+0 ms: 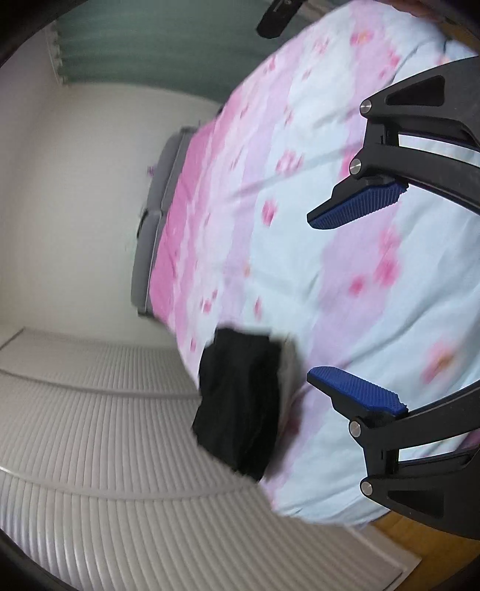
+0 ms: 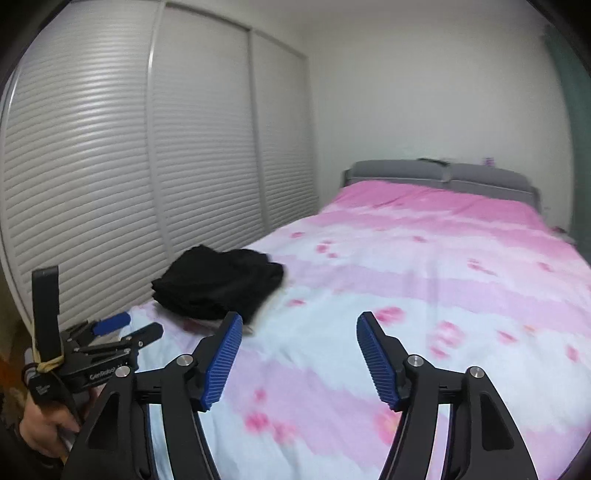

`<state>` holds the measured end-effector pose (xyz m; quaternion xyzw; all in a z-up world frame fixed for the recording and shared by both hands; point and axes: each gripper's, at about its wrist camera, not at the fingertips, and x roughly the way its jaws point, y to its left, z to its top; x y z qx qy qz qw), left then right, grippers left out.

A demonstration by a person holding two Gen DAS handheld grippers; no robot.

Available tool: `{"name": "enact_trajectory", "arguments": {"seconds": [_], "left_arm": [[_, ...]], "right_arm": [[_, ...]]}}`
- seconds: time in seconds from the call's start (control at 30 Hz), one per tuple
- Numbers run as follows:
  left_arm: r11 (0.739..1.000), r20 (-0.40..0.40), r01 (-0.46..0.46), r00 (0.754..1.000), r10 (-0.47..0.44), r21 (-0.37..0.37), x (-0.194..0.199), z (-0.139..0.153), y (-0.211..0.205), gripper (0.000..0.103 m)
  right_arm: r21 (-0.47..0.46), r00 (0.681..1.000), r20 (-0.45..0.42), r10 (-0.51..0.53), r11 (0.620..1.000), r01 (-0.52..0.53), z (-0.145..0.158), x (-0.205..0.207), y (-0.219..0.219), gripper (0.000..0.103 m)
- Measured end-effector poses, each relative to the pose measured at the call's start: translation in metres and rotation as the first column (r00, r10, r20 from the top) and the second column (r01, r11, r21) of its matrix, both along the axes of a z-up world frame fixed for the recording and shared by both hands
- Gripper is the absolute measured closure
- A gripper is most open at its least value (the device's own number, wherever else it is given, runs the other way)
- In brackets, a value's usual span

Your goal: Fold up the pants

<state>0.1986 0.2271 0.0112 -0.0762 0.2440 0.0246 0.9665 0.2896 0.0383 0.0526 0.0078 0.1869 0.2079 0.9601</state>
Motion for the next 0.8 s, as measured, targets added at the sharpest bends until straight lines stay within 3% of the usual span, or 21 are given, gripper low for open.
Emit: {"name": "enact_trajectory", "arguments": {"seconds": [0.17,0.33,0.7,0.8], "left_arm": [[0.996,0.022,0.087,0.996,-0.087,-0.008,-0.058,0.014,-0.078,0.027],[0.987,0.057,0.154,0.986,-0.156,0.039,-0.107,0.032,-0.134,0.027],[0.973,0.056,0.202,0.976,-0.21,0.115,-0.172,0.039,-0.19,0.025],[0.975,0.064,0.183,0.979,-0.192,0.124,-0.179,0.041,-0.194,0.017]], "right_arm": [[-0.021,0.988,-0.008,-0.151,0.988,0.151,0.004,-0.087,-0.093,0.032],[-0.009,0.964,-0.043,-0.263,0.965,0.263,0.003,-0.154,-0.168,0.032],[-0.002,0.923,-0.026,-0.384,0.923,0.384,-0.001,-0.235,-0.225,0.032],[-0.009,0.91,-0.024,-0.414,0.91,0.414,-0.002,-0.251,-0.232,0.032]]}}
